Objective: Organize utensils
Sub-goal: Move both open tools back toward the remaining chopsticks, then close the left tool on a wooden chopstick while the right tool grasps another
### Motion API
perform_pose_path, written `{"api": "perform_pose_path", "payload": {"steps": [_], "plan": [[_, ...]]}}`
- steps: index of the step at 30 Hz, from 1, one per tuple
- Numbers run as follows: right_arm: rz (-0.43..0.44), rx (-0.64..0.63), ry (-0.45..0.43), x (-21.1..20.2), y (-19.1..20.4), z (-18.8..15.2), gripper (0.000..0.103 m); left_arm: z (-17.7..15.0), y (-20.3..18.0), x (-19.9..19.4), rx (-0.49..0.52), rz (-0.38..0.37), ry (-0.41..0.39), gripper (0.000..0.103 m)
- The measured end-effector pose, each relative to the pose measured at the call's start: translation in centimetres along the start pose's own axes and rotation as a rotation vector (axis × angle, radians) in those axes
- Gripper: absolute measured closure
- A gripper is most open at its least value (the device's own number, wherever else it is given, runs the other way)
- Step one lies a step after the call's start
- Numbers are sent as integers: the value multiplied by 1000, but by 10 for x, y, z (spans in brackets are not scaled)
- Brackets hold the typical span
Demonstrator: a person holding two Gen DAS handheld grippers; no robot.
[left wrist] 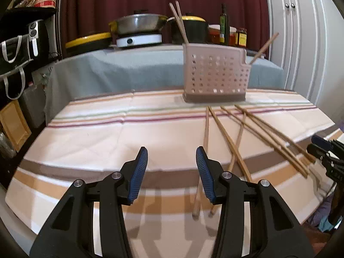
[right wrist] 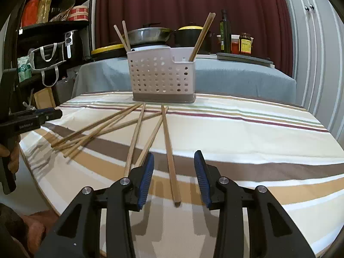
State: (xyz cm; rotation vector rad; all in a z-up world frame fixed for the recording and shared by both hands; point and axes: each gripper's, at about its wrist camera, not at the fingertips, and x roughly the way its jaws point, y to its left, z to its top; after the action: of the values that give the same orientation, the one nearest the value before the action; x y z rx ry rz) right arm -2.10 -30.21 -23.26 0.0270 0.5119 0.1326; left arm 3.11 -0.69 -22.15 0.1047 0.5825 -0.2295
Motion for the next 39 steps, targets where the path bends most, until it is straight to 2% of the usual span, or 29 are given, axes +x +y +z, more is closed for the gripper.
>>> {"api": "perform_pose_path", "payload": {"steps": [9, 15, 16, 18, 22, 26, 29, 35, 39], "plan": [[1, 23, 6, 1, -3, -7, 64, -21, -18, 5, 44, -46, 30, 59], [6, 29, 11, 4, -5, -10, 64, -28, -20, 8, 46, -52, 46, 73], [7, 30, 12, 5, -5, -10, 64, -29, -20, 9, 47, -54, 48, 79], [8, 30, 13, 6, -5, -11, 64, -32, -19, 11, 49, -57, 57, 84], [8, 30, 13, 6, -6, -11, 64, -34, -17, 14, 38, -65, 71, 91], [10, 29, 14, 7, -6, -11, 64, -35, -19, 13, 50, -68, 68, 93], [14, 26, 18, 7, -6, -12, 67, -35, -20, 12, 57, -71, 68, 97], [19, 27, 30, 8, -5, -16, 76, -35, -21, 12, 53, -70, 68, 97], [32, 23, 30, 9, -4, -17, 89, -35, -21, 13, 53, -69, 68, 97]]}}
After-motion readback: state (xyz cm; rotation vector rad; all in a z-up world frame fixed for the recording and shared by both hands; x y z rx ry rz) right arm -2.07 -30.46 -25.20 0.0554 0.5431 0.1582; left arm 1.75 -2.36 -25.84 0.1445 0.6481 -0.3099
